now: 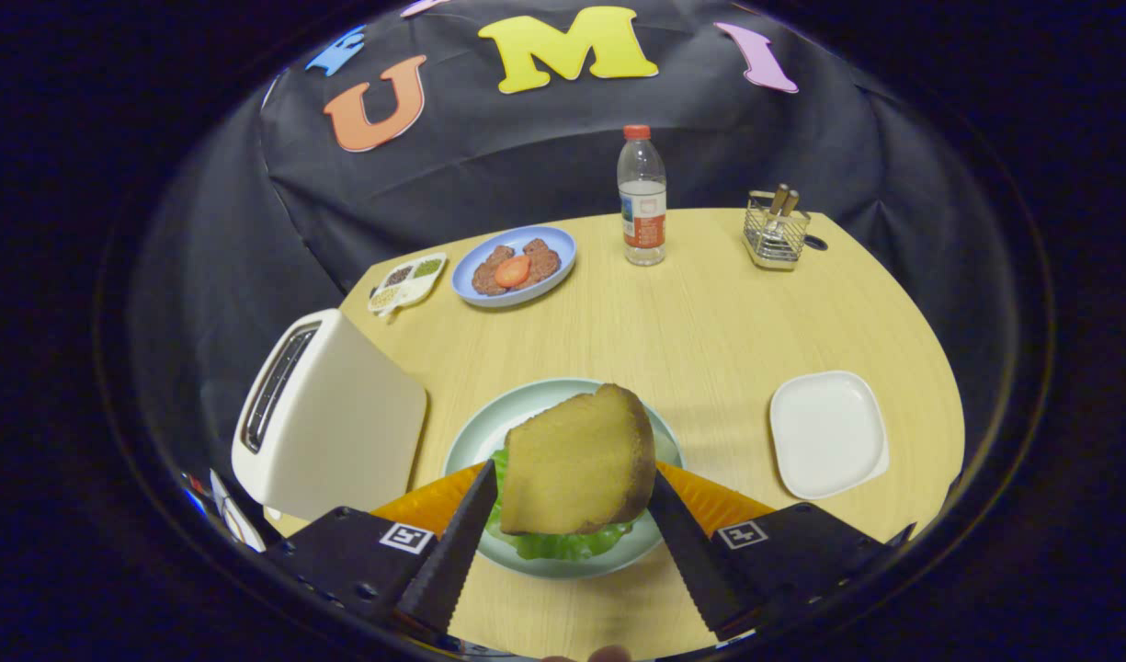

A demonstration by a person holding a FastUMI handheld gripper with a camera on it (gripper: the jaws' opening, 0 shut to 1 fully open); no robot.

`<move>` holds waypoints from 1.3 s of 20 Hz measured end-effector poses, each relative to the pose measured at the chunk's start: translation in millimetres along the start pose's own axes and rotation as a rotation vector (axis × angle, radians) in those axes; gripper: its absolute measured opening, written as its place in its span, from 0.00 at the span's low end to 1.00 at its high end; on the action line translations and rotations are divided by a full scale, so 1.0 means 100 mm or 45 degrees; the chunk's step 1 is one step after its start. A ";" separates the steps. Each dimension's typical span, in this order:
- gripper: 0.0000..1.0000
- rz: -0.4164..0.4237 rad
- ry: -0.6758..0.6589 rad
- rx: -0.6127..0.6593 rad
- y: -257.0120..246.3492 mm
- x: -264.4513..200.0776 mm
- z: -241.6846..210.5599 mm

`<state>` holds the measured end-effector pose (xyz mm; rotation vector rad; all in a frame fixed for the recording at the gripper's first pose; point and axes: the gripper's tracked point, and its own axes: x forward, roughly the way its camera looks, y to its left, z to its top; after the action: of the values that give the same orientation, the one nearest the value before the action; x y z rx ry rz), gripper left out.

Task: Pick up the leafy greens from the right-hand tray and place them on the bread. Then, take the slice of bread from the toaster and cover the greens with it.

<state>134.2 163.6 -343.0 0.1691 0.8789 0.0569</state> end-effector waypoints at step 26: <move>0.96 0.064 -0.697 -0.339 0.08 -2.13 1.53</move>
<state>115.9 127.1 -83.6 -0.0448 0.3152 0.1656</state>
